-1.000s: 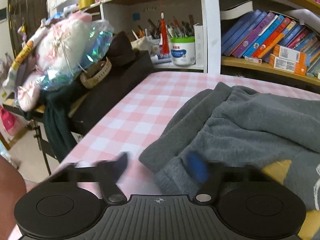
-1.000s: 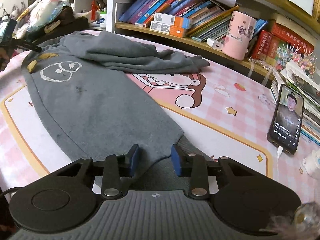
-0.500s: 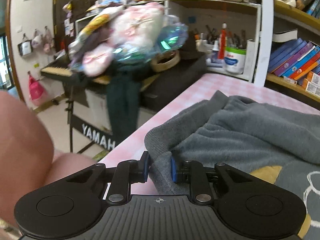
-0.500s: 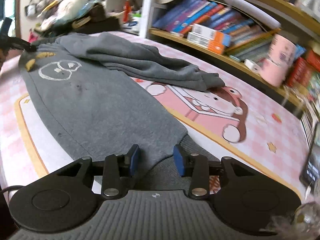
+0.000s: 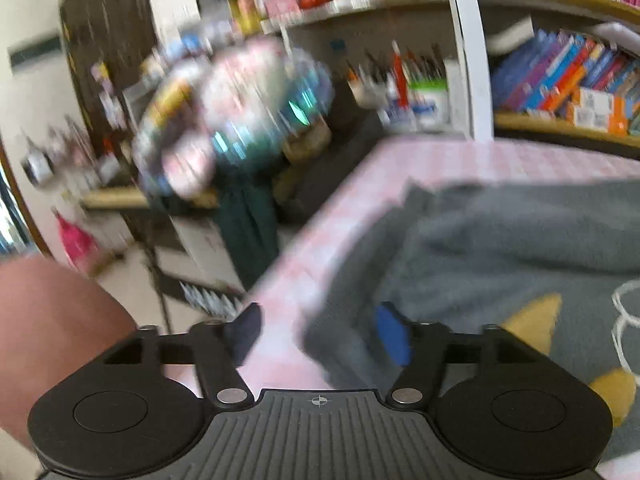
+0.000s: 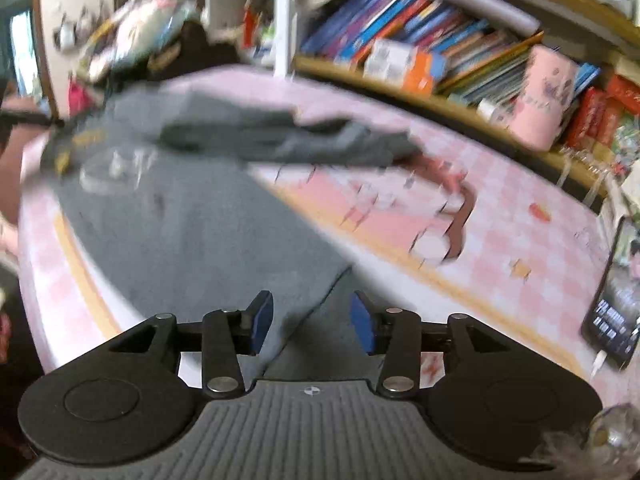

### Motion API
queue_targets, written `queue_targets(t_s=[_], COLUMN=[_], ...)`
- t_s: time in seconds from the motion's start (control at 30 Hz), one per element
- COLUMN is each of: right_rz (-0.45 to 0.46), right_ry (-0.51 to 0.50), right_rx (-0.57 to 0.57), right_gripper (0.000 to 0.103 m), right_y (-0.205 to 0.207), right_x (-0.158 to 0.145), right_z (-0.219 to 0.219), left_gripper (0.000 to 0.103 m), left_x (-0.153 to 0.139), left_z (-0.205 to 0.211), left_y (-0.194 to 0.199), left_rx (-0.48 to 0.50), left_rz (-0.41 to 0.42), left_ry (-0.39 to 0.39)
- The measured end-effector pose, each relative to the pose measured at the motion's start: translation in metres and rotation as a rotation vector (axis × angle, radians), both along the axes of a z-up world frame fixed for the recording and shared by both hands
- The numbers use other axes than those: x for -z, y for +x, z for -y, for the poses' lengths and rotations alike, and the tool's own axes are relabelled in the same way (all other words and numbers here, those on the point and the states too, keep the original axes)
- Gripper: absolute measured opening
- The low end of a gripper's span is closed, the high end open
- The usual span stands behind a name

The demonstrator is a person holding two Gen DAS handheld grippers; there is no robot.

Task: Fold clothes

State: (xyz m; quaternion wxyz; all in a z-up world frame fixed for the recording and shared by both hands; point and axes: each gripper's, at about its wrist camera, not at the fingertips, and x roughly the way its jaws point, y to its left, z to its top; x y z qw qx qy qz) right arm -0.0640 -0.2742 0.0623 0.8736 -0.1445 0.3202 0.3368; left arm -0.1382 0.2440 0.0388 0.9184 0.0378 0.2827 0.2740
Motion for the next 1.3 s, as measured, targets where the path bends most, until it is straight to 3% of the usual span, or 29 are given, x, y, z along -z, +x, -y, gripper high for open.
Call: queue_targets(t_s=[0.07, 0.2, 0.33, 0.57, 0.67, 0.87, 1.13, 1.2, 1.23, 1.3], right_rz=[0.053, 0.078, 0.032, -0.083, -0.117, -0.167, -0.221, -0.217, -0.22, -0.243], right_ry=[0.001, 0.031, 0.076, 0.13, 0.099, 0.055, 0.088, 0.072, 0.069, 0.085], right_rx=[0.035, 0.098, 0.196, 0.278, 0.299, 0.275, 0.226, 0.205, 0.193, 0.167], right_gripper=[0.045, 0.053, 0.056, 0.062, 0.073, 0.073, 0.063, 0.047, 0.041, 0.023], right_y=[0.014, 0.07, 0.14, 0.24, 0.267, 0.288, 0.283, 0.276, 0.273, 0.266], right_x=[-0.013, -0.025, -0.021, -0.007, 0.006, 0.03, 0.036, 0.035, 0.034, 0.031], right_z=[-0.002, -0.012, -0.031, -0.074, -0.094, -0.113, -0.107, -0.108, -0.107, -0.104], left_gripper=[0.07, 0.071, 0.071, 0.071, 0.071, 0.077, 0.079, 0.079, 0.075, 0.052], left_x=[-0.019, -0.034, -0.027, -0.006, 0.003, 0.02, 0.03, 0.03, 0.03, 0.029], left_z=[0.0, -0.002, -0.002, 0.001, -0.004, -0.015, -0.025, -0.026, -0.027, -0.031], left_y=[0.001, 0.037, 0.092, 0.166, 0.189, 0.216, 0.217, 0.214, 0.212, 0.206], left_rx=[0.002, 0.088, 0.152, 0.213, 0.229, 0.243, 0.251, 0.261, 0.27, 0.298], left_rz=[0.042, 0.078, 0.029, -0.075, -0.118, -0.197, -0.223, -0.218, -0.212, -0.189], left_ry=[0.042, 0.011, -0.026, -0.003, -0.012, -0.04, -0.138, -0.186, -0.222, -0.313])
